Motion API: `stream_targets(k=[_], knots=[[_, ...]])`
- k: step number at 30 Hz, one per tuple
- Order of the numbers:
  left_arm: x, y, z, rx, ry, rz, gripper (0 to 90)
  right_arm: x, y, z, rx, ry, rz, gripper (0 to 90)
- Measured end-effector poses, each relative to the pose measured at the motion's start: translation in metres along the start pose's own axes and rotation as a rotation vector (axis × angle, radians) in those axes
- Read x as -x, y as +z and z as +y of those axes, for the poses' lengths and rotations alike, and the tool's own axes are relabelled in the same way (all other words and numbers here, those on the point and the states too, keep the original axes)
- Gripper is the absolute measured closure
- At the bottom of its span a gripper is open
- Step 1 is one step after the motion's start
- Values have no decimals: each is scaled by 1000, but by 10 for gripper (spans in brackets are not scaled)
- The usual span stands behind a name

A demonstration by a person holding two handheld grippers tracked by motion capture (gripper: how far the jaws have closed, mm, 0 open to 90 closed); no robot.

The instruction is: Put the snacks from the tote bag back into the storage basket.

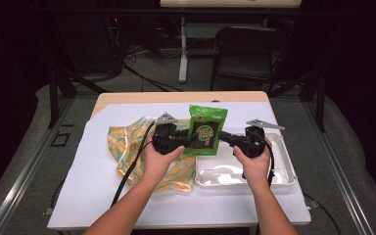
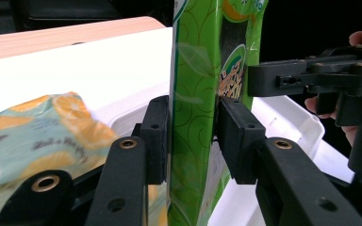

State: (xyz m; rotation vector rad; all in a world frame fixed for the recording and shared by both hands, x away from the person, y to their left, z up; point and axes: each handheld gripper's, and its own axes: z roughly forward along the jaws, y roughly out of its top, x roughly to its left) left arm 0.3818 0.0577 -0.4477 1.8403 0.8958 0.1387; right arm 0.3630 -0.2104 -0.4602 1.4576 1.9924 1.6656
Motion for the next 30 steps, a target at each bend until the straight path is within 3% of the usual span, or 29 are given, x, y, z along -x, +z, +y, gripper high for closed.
stream_targets(k=[6,14,30], knots=[[4,18,3,6,-14,-14,646,12,-7,4,-5,4,-32,895],[6,37,3,-6,-22,6,621,24,-12,5,-16,6,-64,896],[-7,64,-4,-64,-73,5,609,32,-6,-2,-34,-46,-171,898]])
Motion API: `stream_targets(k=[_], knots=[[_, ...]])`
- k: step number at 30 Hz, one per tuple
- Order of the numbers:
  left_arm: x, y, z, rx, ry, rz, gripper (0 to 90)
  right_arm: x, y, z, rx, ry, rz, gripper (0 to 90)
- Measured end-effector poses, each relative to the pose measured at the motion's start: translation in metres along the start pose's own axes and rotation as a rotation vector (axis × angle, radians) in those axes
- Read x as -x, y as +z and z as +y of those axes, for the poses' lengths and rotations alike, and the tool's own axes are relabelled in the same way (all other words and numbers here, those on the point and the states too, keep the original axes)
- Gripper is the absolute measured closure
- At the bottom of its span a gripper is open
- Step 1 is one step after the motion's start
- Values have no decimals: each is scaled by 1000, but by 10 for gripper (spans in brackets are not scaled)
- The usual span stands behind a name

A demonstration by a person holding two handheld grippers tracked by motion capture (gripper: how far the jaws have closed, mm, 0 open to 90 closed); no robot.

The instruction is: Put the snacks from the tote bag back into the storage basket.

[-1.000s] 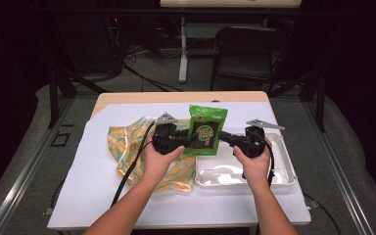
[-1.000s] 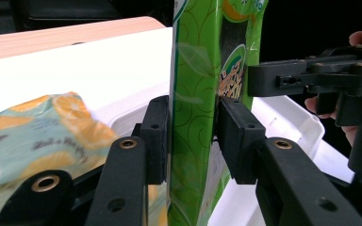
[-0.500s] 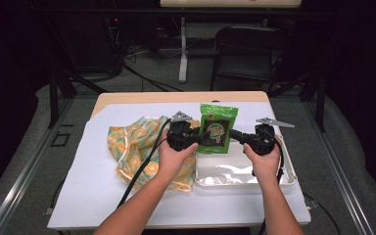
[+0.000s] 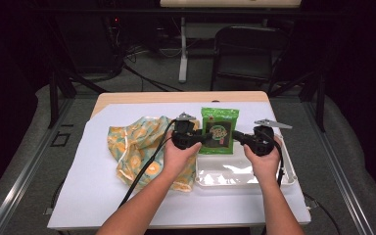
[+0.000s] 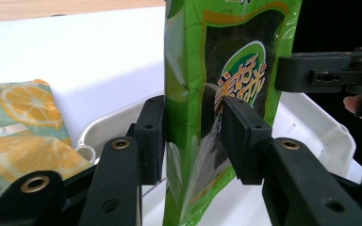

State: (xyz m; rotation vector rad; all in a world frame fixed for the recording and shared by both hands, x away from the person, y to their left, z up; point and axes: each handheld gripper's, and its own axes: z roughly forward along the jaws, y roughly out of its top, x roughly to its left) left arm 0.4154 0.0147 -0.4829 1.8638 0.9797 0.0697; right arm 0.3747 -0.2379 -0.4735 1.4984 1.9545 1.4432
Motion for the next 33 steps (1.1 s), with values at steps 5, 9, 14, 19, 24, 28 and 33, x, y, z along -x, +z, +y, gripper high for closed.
stream_targets(k=[5,9,14,19,24,28,33], knots=[[-3,5,-2,-8,-10,12,600,0,4,-3,4,-3,-15,899],[-6,8,-3,-21,-14,21,593,-1,6,-4,6,-7,-23,899],[-9,12,-4,-33,-25,27,592,-1,10,-7,1,-8,-36,899],[-12,15,-5,-47,-39,40,581,0,15,-10,-5,-8,-39,899],[-12,16,-6,-61,-39,50,556,-1,19,-12,-8,-7,-43,899],[-12,17,-6,-60,-49,48,548,1,20,-13,-7,0,-39,899],[-12,17,-6,-57,-44,52,509,1,22,-14,-4,-1,-44,899]])
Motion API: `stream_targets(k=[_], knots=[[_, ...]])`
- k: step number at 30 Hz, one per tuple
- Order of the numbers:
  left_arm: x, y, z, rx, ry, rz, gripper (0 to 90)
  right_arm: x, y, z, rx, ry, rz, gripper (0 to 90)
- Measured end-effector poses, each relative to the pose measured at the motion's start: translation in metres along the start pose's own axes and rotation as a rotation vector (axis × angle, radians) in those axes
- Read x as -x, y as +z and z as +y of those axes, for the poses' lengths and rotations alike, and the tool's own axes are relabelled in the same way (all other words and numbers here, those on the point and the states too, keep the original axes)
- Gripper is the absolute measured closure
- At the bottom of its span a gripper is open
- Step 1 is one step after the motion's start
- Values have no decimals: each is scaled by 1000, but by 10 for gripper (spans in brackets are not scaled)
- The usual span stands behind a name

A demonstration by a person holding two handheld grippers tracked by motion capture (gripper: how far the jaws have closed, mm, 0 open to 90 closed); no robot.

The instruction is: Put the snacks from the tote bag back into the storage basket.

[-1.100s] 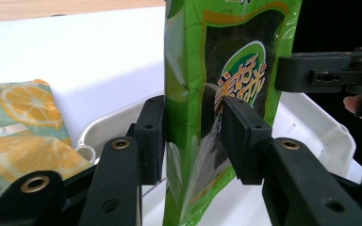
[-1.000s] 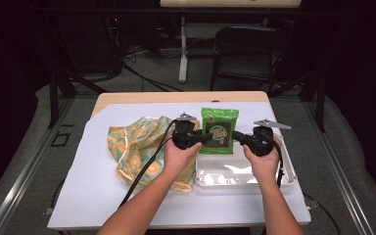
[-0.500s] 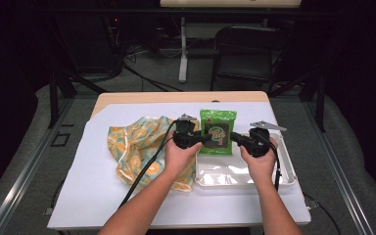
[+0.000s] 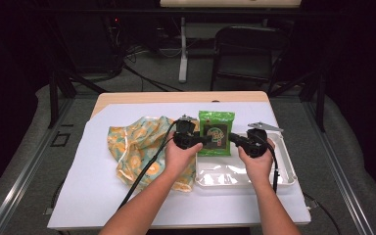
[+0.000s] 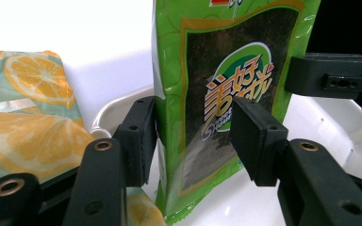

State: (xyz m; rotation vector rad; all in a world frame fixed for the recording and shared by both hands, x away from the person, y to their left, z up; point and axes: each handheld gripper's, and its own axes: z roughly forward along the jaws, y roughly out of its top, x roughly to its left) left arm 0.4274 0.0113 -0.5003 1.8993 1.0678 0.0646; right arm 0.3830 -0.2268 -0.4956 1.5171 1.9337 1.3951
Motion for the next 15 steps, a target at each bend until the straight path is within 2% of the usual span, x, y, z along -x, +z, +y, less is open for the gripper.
stream_targets(k=[15], knots=[[-2,-1,0,-8,6,28,502,0,7,-1,-17,-5,-8,899]])
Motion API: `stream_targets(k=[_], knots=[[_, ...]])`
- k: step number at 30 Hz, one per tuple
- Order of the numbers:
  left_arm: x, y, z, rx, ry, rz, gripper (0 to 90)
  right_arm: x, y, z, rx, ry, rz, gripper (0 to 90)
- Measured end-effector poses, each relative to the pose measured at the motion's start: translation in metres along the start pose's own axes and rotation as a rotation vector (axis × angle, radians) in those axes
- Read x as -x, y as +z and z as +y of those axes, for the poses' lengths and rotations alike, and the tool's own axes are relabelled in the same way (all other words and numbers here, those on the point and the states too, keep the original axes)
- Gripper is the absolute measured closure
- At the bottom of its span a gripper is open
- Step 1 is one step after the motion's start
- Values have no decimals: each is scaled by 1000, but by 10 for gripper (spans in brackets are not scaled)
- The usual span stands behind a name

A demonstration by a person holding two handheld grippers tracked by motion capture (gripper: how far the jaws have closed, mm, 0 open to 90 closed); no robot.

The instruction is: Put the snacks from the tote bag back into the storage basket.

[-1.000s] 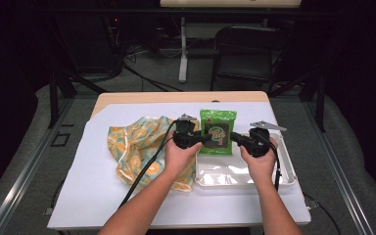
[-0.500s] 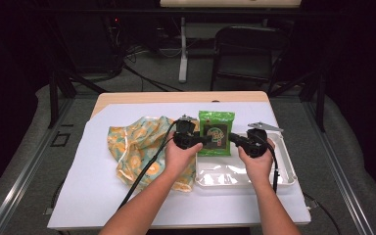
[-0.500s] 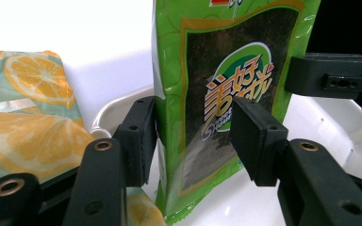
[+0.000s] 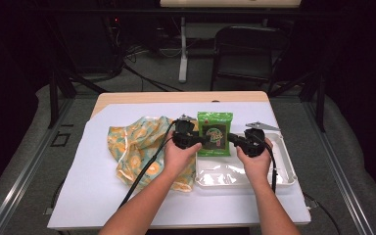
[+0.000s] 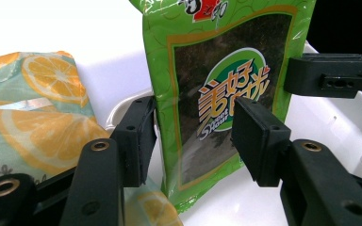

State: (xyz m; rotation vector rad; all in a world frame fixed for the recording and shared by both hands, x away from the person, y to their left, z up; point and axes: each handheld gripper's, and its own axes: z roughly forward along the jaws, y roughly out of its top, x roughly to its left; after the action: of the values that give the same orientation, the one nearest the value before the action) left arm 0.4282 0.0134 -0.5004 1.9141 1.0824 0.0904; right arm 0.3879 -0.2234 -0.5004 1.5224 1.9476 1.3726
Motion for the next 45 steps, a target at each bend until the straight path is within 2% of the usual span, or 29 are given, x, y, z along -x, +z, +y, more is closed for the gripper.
stream_targets(k=[6,10,12,14,17,23,27,32,41,45], knots=[[-1,-5,1,-4,16,12,502,2,4,0,-7,0,-10,899],[-2,-15,0,20,22,20,502,4,9,-1,-12,7,-17,898],[-3,-23,0,30,25,21,502,6,11,0,-16,10,-21,899],[-3,-30,0,27,41,33,502,7,13,0,-20,13,-24,899],[-3,-43,-2,50,67,44,502,10,16,2,-25,21,-32,899],[-9,-67,-8,80,71,50,502,15,23,4,-41,42,-30,898],[-19,-82,-14,98,65,62,502,18,26,5,-40,60,-30,898],[-34,-103,-26,119,31,78,501,21,32,7,-54,80,-31,898],[-60,-140,-54,146,10,147,502,26,39,9,-52,115,-31,898],[-69,-153,-67,158,-4,162,502,29,40,8,-58,136,-16,898]])
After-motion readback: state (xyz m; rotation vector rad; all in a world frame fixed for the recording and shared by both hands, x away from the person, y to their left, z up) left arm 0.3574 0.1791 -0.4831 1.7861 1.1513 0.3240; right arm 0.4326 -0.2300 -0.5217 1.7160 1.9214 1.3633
